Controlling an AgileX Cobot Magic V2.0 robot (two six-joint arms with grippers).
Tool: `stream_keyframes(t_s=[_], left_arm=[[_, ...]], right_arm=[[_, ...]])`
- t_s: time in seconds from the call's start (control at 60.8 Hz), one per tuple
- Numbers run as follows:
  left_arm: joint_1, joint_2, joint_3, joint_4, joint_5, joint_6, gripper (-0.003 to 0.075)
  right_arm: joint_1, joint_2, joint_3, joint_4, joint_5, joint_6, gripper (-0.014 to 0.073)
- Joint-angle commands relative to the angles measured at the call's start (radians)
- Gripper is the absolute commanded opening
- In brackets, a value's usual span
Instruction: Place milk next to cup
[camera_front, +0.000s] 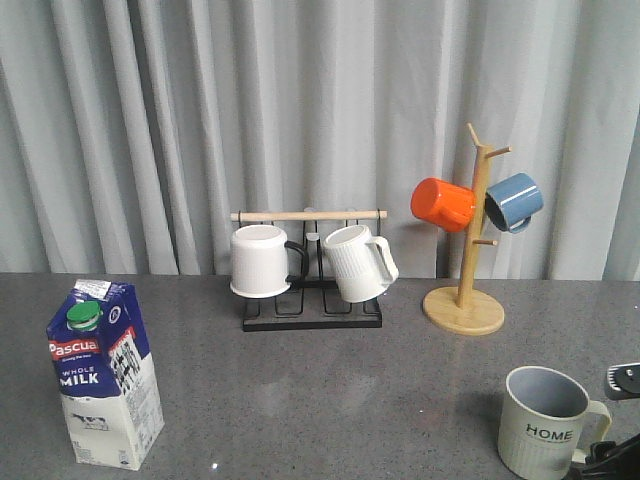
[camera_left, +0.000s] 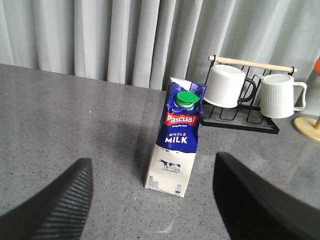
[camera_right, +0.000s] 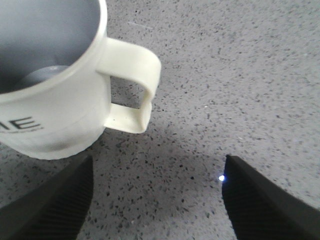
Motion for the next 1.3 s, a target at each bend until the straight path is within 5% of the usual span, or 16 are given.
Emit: stream_keyframes(t_s=[0.0,0.559,1.283], left_arm=[[0.000,0.017,-0.031,0.001,-0.070,0.000,0.0499],[0.000,0.017,-0.028,-0.001,-0.063,0.000,0.0499],[0.000,0.017,-0.028,-0.002,-0.064,0.000,0.0499]], right_arm=[[-0.006,-0.011,-0.035,-0.040,-0.079,0.009,0.0510],[-0.097,-0.007,-0.035,-0.056,-0.105,0.045,0.0473],[-0.056,-0.005,-0.035,0.068,-0.114,0.010,0.0473]])
